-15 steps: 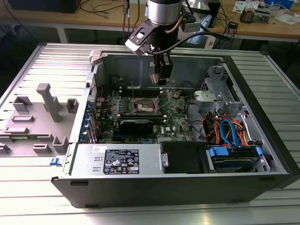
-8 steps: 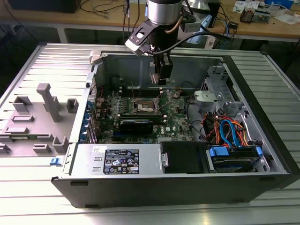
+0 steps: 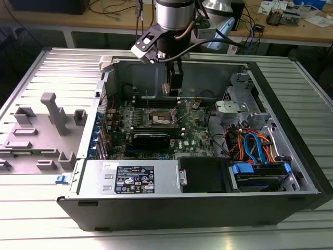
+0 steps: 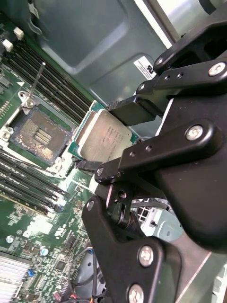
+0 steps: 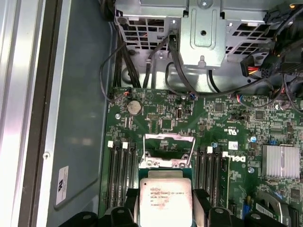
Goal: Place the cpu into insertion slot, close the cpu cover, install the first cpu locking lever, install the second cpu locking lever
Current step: 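Place the cpu into insertion slot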
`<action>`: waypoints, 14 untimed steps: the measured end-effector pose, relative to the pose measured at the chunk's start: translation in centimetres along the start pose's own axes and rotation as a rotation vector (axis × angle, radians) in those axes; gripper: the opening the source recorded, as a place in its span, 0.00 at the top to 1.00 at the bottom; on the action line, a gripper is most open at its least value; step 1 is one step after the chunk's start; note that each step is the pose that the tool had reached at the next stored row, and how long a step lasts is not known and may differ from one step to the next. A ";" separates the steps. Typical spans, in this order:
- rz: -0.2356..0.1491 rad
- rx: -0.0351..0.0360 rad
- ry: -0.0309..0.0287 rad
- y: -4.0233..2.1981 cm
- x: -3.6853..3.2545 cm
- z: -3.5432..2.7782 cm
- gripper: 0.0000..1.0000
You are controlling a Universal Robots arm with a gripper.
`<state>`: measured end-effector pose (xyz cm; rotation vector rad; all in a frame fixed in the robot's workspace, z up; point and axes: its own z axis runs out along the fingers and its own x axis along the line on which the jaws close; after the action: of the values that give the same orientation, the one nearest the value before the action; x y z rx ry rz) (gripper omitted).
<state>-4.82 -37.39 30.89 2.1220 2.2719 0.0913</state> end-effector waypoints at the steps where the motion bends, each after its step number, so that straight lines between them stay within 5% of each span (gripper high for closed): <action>1: 0.000 0.0000 0.0000 0.00 0.00 0.01 0.46; 14: 0.000 0.0006 0.0002 -0.13 0.00 0.22 0.46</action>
<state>-4.94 -37.39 30.65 2.1223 2.2723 0.0908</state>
